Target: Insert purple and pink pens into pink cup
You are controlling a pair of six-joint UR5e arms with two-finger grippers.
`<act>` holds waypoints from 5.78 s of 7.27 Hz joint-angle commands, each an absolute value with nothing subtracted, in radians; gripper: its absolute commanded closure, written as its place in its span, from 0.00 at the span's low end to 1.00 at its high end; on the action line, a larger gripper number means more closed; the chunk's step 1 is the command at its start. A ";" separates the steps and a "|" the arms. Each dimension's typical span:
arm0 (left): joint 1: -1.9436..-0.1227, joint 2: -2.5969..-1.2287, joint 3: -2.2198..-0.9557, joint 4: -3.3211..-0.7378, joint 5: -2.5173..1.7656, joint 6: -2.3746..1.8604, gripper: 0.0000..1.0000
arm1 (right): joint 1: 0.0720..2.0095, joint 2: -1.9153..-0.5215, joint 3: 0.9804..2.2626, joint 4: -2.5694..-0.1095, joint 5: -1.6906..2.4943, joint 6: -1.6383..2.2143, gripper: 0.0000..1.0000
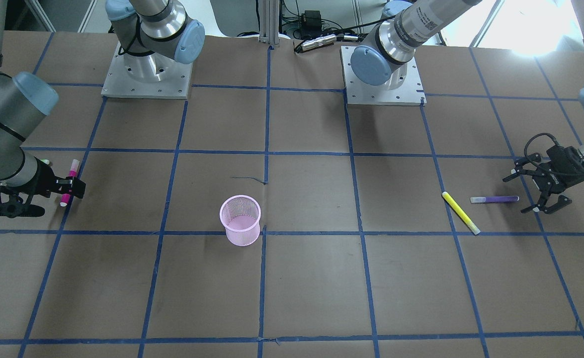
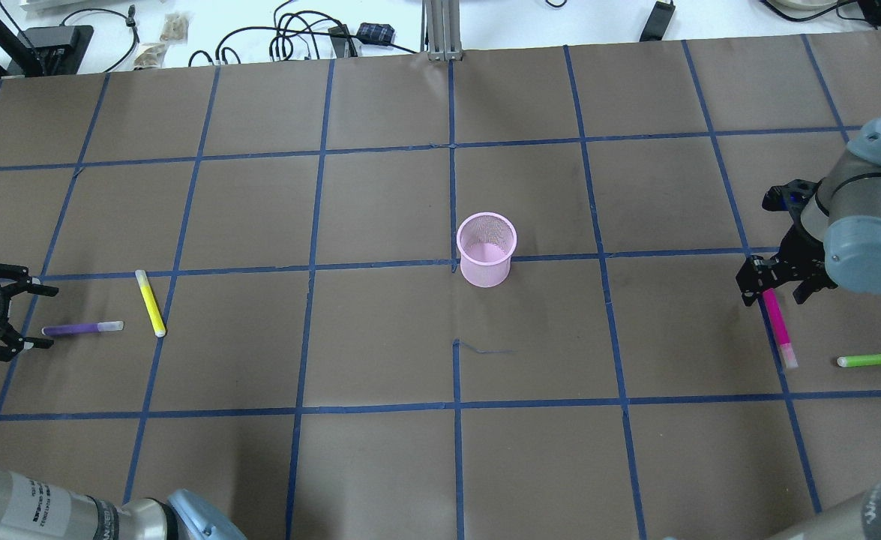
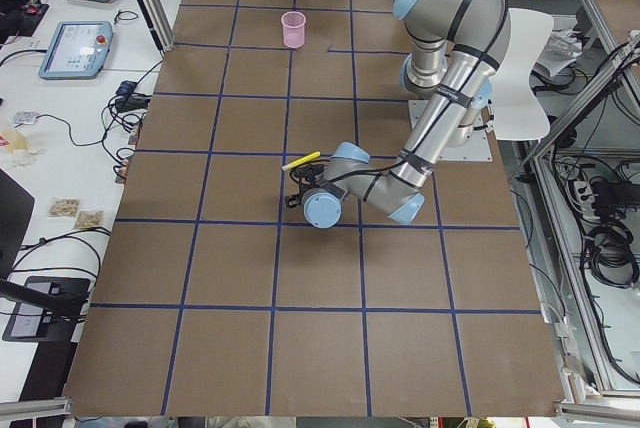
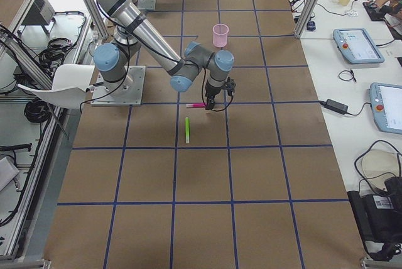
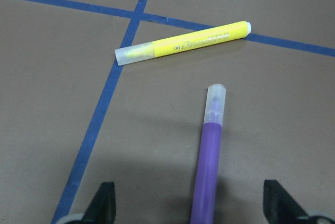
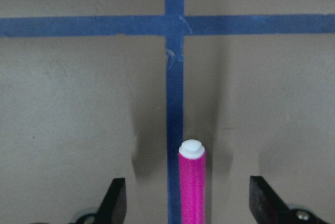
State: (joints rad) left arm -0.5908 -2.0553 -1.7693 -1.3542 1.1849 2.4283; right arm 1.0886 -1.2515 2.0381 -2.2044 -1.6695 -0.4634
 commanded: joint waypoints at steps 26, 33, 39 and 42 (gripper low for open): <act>-1.285 -1.609 -1.560 -1.666 1.305 1.338 1.00 | 1.894 -1.220 1.872 -2.823 -1.641 0.226 1.00; -1.292 -1.592 -1.562 -1.672 1.339 1.203 1.00 | 1.739 -1.337 1.775 -2.456 -1.590 0.227 0.00; -1.716 -1.652 -1.551 -1.485 1.563 0.795 1.00 | 1.577 -1.379 1.329 -1.402 -1.514 0.120 0.00; -1.924 -1.771 -1.525 -1.390 1.743 0.785 1.00 | 1.549 -1.377 1.344 -1.351 -1.528 0.026 0.00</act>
